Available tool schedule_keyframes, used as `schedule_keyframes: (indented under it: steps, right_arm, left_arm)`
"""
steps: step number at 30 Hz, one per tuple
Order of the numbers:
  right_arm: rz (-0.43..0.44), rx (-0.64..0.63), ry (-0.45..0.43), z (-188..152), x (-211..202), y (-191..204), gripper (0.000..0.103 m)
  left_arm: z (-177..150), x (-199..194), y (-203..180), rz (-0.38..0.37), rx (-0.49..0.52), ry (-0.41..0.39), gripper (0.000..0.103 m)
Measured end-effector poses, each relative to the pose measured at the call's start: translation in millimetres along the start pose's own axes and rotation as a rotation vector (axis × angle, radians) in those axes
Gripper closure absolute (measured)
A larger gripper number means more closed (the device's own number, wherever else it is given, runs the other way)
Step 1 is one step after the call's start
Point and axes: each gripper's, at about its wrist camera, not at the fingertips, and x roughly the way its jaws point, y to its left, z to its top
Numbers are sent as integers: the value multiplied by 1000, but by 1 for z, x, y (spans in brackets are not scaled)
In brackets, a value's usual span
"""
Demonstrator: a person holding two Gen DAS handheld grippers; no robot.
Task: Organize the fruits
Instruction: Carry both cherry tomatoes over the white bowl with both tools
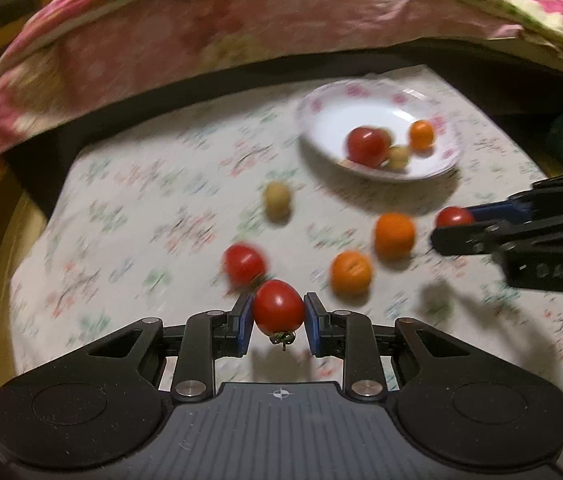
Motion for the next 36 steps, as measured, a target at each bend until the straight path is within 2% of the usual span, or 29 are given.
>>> schedule_keyframes:
  steps: [9,18,28,36]
  right_arm:
    - [-18,28,-38,5,-8,-16,76]
    - [-55,64,-87,25,-10,-37,76]
    - [-95,97,-110,59,12,-73,76]
    - [-125,123,-108,77,36,-98,76]
  left_arm:
    - [27,9,-28,-61,34,-54,69]
    - [67,27,-36,-74,38,-105,68]
    - [114,62,-43,-87,41,-119,68]
    - [131,85,-45,-81,39,-114,67]
